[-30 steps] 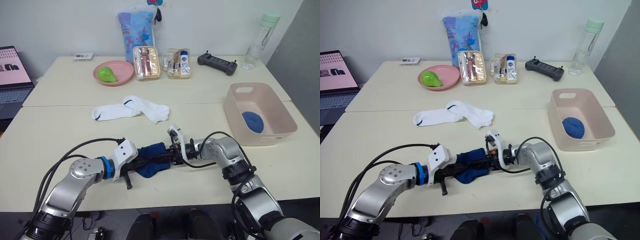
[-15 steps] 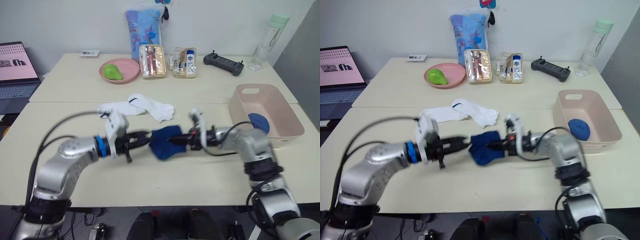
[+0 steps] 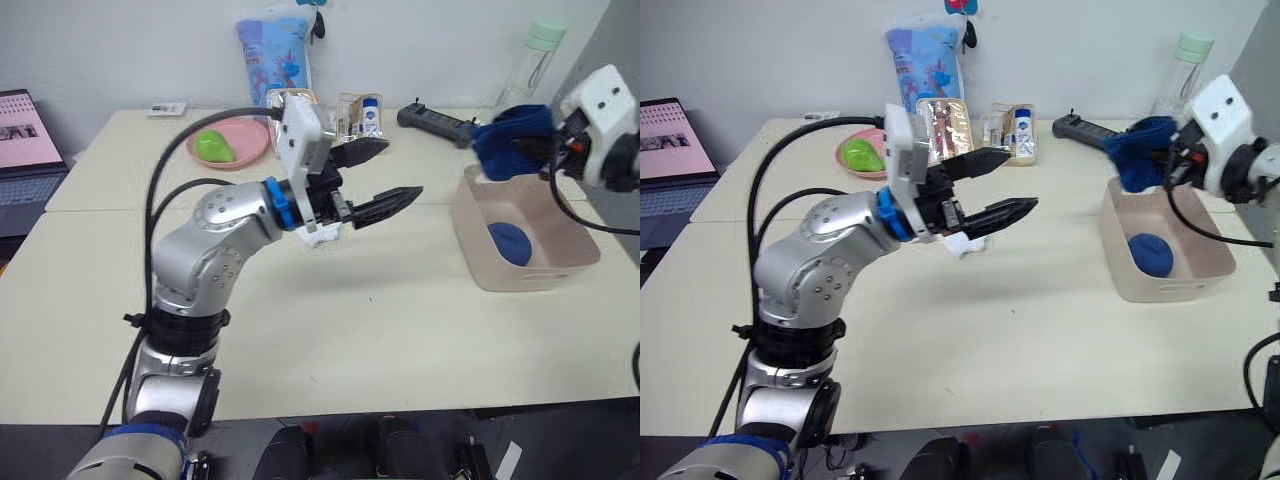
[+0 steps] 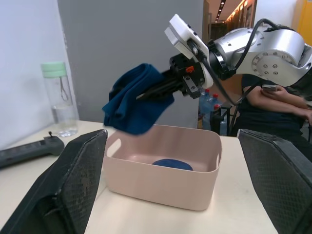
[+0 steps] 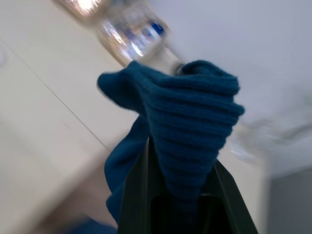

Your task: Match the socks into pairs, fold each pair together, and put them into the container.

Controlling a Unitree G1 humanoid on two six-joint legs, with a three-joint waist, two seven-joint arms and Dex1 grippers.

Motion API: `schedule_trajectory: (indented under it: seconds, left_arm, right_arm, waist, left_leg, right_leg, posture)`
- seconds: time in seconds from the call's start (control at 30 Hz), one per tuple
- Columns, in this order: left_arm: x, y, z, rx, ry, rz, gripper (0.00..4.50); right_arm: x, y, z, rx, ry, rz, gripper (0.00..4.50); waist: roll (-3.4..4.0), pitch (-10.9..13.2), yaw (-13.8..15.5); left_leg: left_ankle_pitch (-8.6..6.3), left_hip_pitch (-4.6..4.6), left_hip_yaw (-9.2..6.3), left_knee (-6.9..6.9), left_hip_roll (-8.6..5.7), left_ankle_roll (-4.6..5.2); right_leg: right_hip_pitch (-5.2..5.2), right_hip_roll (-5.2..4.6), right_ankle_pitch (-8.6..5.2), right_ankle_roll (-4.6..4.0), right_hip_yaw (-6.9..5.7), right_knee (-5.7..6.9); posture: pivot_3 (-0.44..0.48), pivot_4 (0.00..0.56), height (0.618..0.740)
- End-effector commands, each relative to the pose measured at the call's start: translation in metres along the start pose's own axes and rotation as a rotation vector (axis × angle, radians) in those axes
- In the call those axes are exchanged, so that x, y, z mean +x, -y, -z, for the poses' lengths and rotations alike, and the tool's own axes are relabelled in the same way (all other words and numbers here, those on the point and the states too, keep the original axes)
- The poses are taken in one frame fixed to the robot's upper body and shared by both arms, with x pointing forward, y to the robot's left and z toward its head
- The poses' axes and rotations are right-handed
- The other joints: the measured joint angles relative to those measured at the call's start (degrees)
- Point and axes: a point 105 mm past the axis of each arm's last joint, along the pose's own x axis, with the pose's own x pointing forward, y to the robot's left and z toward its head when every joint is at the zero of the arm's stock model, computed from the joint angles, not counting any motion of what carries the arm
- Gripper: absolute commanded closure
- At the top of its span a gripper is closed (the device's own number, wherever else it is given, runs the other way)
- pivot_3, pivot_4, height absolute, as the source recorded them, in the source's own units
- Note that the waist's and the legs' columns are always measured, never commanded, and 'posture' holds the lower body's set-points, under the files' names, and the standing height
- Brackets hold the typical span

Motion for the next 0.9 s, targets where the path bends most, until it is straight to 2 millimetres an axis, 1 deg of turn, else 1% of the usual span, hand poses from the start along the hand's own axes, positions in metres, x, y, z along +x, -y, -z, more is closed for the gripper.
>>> schedule_trajectory:
  seconds: [0.03, 0.07, 0.1, 0.17, 0.23, 0.33, 0.47, 0.57, 0.63, 0.73, 0.83, 0.87, 0.9]
  left_arm:
    - [0.007, 0.007, -0.003, 0.043, 0.025, 0.022, 0.03]
    - [0.008, 0.008, -0.002, 0.040, 0.027, 0.024, 0.03]
    - [0.008, 0.009, -0.001, 0.035, 0.027, 0.025, 0.03]
    - [0.006, 0.013, 0.004, 0.025, 0.018, 0.026, 0.03]
    - [0.005, 0.015, 0.009, 0.026, 0.002, 0.023, 0.03]
    - [0.000, 0.018, 0.021, 0.032, -0.040, 0.017, 0.03]
    - [-0.005, 0.017, 0.023, 0.025, -0.044, -0.004, 0.03]
    - [-0.008, 0.016, 0.024, 0.026, -0.049, -0.011, 0.03]
    - [-0.010, 0.013, 0.025, 0.029, -0.051, -0.021, 0.00]
    - [-0.011, 0.010, 0.025, 0.031, -0.052, -0.030, 0.00]
    - [-0.010, 0.007, 0.025, 0.037, -0.050, -0.038, 0.00]
    - [-0.010, 0.007, 0.025, 0.042, -0.049, -0.040, 0.00]
    - [-0.009, 0.007, 0.025, 0.042, -0.046, -0.039, 0.00]
  right_arm:
    - [0.002, 0.000, 0.022, -0.275, -0.082, 0.021, 4.50]
    - [0.003, -0.001, 0.025, -0.296, -0.085, 0.021, 4.50]
    - [0.007, -0.005, 0.032, -0.316, -0.097, 0.011, 4.50]
    - [0.017, -0.027, 0.054, -0.416, -0.150, -0.052, 4.50]
    - [0.022, -0.040, 0.065, -0.474, -0.164, -0.095, 4.50]
    - [0.027, -0.054, 0.067, -0.513, -0.148, -0.162, 4.50]
    - [0.023, -0.074, 0.077, -0.524, -0.179, -0.316, 4.50]
    - [0.023, -0.078, 0.075, -0.495, -0.174, -0.359, 4.50]
    - [0.020, -0.075, 0.073, -0.475, -0.187, -0.397, 3.77]
    - [0.015, -0.067, 0.066, -0.452, -0.196, -0.439, 2.80]
    - [0.004, -0.062, 0.063, -0.487, -0.228, -0.526, 1.67]
    - [0.001, -0.061, 0.061, -0.482, -0.233, -0.551, 1.35]
    - [-0.005, -0.060, 0.058, -0.455, -0.236, -0.585, 0.94]
  waist:
    - [0.01, 0.0, -0.1]
    - [0.02, 0.0, -0.1]
    - [0.09, 0.0, -0.1]
    - [0.14, 0.0, -0.1]
    - [0.13, 0.0, -0.1]
    - [0.16, 0.0, 0.0]
    - [0.16, 0.1, 0.2]
    - [0.16, 0.1, 0.2]
    - [0.16, 0.1, 0.2]
    - [0.17, 0.1, 0.2]
    - [0.17, 0.1, 0.2]
    - [0.17, 0.1, 0.2]
    - [0.17, 0.1, 0.3]
  left_leg:
    - [0.00, 0.04, 0.05, 0.00, 0.00, -0.01]
    - [0.01, 0.05, 0.08, 0.00, 0.00, -0.01]
    - [0.02, 0.09, 0.12, 0.00, 0.02, -0.03]
    - [0.12, 0.12, 0.14, 0.00, 0.02, -0.20]
    - [0.14, 0.12, 0.10, 0.00, 0.04, -0.24]
    - [0.15, 0.09, 0.11, 0.03, 0.02, -0.25]
    - [0.15, 0.07, 0.05, 0.07, 0.01, -0.26]
    - [0.15, 0.07, 0.02, 0.09, 0.01, -0.25]
    - [0.14, 0.08, 0.03, 0.09, 0.01, -0.25]
    - [0.15, 0.09, 0.02, 0.08, 0.01, -0.25]
    - [0.14, 0.09, 0.01, 0.09, 0.01, -0.25]
    - [0.14, 0.08, -0.02, 0.09, 0.01, -0.25]
    - [0.14, 0.08, -0.03, 0.09, 0.01, -0.25]
  right_leg:
    - [-0.01, 0.00, 0.00, 0.00, 0.05, 0.04]
    - [-0.02, 0.00, 0.00, 0.00, 0.08, 0.07]
    - [-0.02, 0.01, 0.00, -0.01, 0.12, 0.10]
    - [-0.03, 0.01, 0.01, -0.01, 0.15, 0.13]
    - [-0.01, 0.03, 0.00, -0.01, 0.11, 0.12]
    - [-0.01, 0.02, 0.01, -0.01, 0.15, 0.10]
    - [0.00, 0.01, 0.01, -0.01, 0.09, 0.09]
    - [0.03, 0.01, 0.01, -0.01, 0.06, 0.09]
    - [0.03, 0.01, 0.01, -0.02, 0.07, 0.10]
    - [0.03, 0.01, 0.01, -0.02, 0.06, 0.10]
    - [0.03, 0.01, 0.01, -0.02, 0.04, 0.10]
    - [0.03, 0.01, 0.01, -0.02, 0.02, 0.09]
    - [0.03, 0.01, 0.01, -0.02, 0.01, 0.08]
  posture:
    - [0.000, 0.150, 0.740]
    - [0.000, 0.150, 0.740]
    - [0.000, 0.150, 0.740]
    - [0.000, 0.150, 0.740]
    - [0.000, 0.150, 0.740]
    - [0.000, 0.150, 0.740]
    - [0.000, 0.150, 0.740]
    - [0.000, 0.150, 0.740]
    - [0.000, 0.150, 0.740]
    - [0.000, 0.150, 0.740]
    - [0.000, 0.150, 0.740]
    - [0.000, 0.150, 0.740]
    - [0.000, 0.150, 0.740]
